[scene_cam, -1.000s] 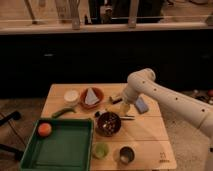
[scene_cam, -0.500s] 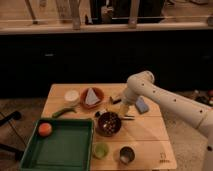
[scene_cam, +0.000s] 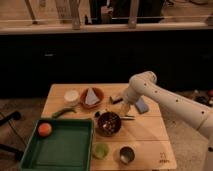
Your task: Place eraser in tray
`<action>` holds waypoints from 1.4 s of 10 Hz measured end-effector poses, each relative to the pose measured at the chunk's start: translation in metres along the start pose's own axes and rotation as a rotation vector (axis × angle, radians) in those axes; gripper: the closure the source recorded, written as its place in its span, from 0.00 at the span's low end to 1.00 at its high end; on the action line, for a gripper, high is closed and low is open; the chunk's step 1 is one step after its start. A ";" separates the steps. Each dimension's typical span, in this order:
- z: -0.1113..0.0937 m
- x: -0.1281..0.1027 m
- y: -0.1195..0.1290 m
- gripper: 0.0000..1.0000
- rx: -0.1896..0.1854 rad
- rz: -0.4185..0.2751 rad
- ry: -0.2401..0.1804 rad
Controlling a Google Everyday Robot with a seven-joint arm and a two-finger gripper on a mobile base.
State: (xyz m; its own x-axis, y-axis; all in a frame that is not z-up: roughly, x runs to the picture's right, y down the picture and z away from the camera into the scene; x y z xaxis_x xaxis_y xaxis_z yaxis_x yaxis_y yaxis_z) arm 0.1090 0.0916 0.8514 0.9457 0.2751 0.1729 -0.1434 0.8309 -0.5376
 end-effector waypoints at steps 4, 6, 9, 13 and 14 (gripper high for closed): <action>-0.001 -0.007 -0.021 0.20 0.044 -0.120 -0.023; 0.003 -0.011 -0.033 0.20 0.046 -0.168 -0.015; 0.014 -0.018 -0.057 0.20 0.034 -0.221 0.007; 0.027 -0.019 -0.086 0.20 0.003 -0.249 0.036; 0.030 -0.019 -0.092 0.20 -0.005 -0.247 0.041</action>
State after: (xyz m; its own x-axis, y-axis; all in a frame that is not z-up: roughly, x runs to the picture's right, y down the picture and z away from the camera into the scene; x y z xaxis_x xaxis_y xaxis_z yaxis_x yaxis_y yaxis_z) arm 0.0957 0.0249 0.9222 0.9630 0.0437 0.2659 0.0951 0.8682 -0.4871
